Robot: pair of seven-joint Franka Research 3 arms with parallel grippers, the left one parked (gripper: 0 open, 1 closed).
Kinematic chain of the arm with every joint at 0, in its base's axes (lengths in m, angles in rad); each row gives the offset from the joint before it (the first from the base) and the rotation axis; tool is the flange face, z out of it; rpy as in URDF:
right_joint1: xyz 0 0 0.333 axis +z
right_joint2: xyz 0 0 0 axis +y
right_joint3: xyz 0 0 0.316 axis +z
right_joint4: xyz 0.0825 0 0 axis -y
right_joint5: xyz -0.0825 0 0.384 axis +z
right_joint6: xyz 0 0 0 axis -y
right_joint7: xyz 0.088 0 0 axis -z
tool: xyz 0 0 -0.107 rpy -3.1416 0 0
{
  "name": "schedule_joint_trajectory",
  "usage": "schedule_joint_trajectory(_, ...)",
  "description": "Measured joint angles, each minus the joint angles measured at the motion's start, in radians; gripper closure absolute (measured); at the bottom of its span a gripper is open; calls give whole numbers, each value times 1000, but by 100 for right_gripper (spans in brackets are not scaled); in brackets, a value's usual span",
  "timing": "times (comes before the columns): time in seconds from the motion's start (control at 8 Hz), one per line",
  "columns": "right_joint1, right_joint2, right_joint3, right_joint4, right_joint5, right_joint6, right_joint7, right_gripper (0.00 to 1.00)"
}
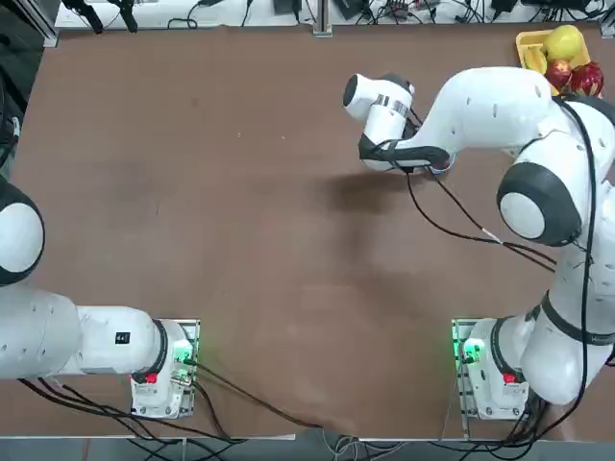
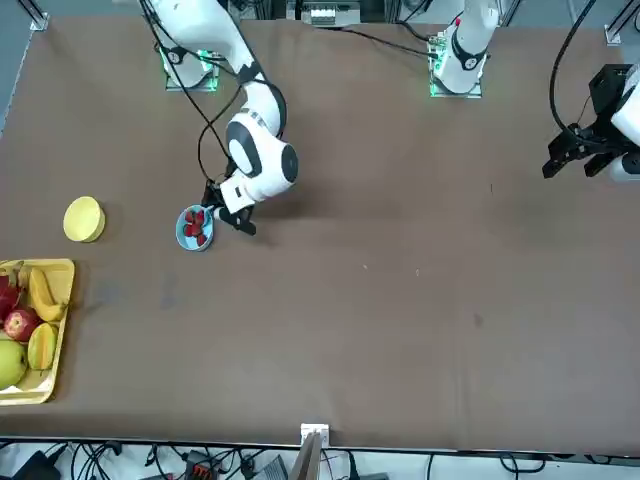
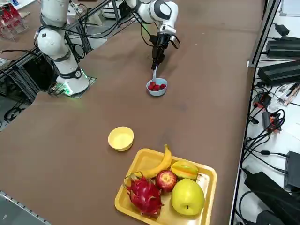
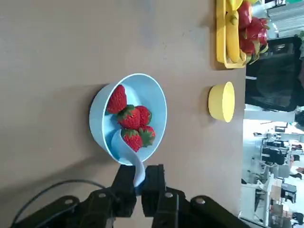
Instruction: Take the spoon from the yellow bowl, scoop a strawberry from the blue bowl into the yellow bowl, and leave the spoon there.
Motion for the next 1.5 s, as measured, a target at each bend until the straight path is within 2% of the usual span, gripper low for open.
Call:
schedule_joint_trajectory(0.5, 16, 30, 0, 12, -54, -15, -4, 89)
schedule_joint_trajectory(1.25, 92, 123, 0, 57, -126, -95, -16, 89)
schedule_joint_trajectory(1.5, 103, 132, -1, 65, -138, -102, -44, 89)
